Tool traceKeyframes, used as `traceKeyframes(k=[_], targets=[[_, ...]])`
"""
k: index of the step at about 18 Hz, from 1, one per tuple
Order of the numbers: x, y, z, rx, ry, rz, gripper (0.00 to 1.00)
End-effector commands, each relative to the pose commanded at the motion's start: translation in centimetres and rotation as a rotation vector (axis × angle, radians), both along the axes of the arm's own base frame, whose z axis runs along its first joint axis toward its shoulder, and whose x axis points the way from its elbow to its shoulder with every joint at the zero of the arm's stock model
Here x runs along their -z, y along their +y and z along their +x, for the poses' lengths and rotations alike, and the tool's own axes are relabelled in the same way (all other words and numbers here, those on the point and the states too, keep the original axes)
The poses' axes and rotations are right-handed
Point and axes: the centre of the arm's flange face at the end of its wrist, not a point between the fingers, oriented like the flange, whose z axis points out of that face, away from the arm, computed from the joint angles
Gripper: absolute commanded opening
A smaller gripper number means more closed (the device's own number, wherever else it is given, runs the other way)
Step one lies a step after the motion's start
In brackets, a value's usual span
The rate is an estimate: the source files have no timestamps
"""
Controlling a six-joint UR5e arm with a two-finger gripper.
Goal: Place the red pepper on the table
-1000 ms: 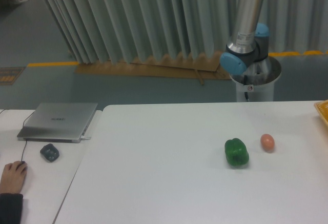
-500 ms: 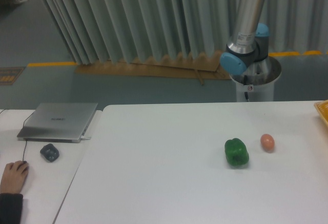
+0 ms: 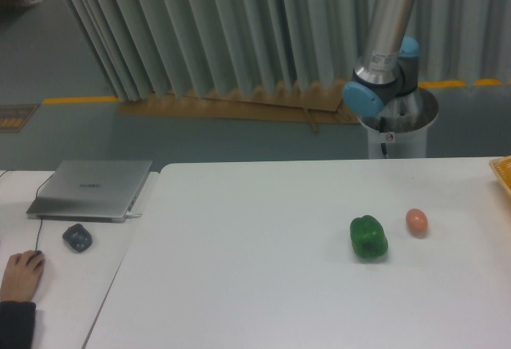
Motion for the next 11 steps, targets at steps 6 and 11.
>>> traceKeyframes(k=[6,11], targets=[[-0.17,-0.09,-0.12,0.004,0.003,0.000,0.74],[-0.97,-0.12,-0.48,0.000,0.016,-0.002,0.74]])
